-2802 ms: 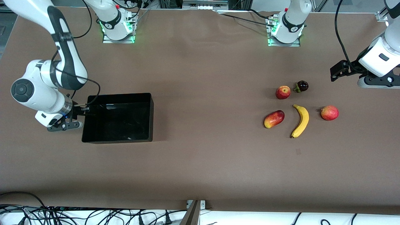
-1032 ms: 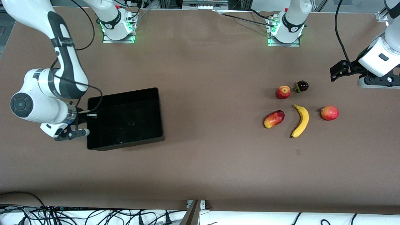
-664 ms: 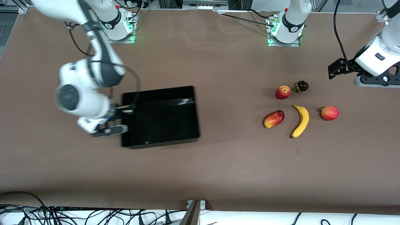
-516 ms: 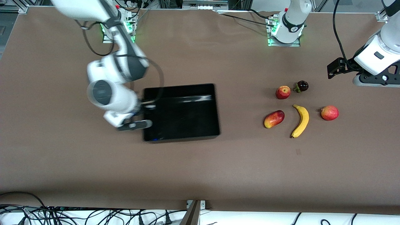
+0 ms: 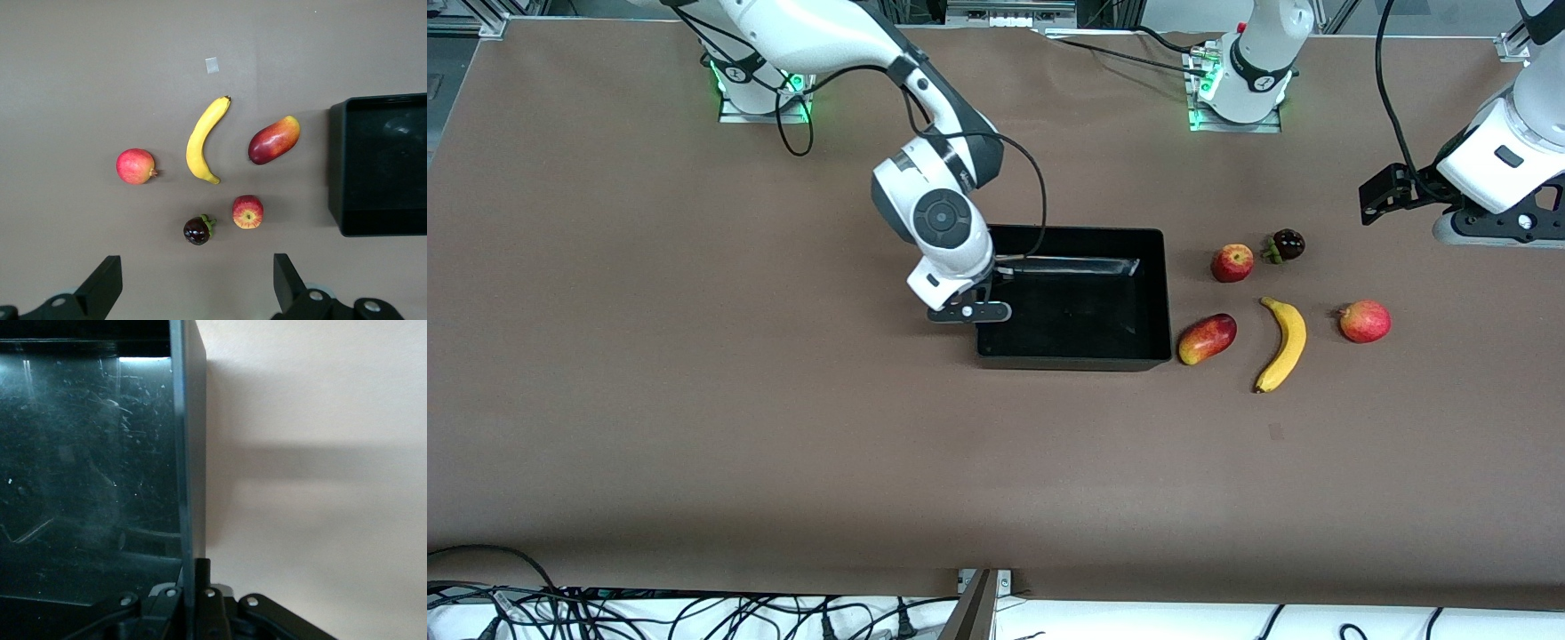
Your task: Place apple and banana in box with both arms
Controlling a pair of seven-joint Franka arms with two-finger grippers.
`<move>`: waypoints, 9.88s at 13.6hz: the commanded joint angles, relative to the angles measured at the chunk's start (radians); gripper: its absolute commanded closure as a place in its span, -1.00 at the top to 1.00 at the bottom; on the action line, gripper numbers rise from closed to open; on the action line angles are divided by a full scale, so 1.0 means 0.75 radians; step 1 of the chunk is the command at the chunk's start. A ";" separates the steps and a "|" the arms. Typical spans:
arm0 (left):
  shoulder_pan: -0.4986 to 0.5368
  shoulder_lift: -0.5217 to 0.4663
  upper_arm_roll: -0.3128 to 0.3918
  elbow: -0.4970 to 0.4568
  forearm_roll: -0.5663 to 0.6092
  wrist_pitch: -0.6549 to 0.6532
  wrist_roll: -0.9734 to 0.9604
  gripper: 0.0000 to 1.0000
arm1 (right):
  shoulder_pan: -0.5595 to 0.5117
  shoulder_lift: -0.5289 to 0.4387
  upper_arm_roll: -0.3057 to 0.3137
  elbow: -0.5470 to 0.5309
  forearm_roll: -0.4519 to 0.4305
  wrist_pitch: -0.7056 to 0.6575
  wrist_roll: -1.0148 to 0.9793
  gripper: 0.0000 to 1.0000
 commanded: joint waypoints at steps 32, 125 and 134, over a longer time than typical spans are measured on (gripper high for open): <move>-0.005 0.397 -0.168 -0.373 -0.007 0.344 -0.108 -0.85 | -0.511 -0.993 -0.291 -0.239 -0.110 -0.721 -0.678 1.00; 0.019 -0.114 0.059 -0.088 -0.075 0.087 -0.086 1.00 | -0.915 -0.966 0.016 -0.170 -0.225 -0.725 -0.860 1.00; 0.007 -0.024 -0.003 0.015 -0.057 -0.027 -0.078 1.00 | -0.915 -0.966 0.016 -0.170 -0.225 -0.725 -0.860 1.00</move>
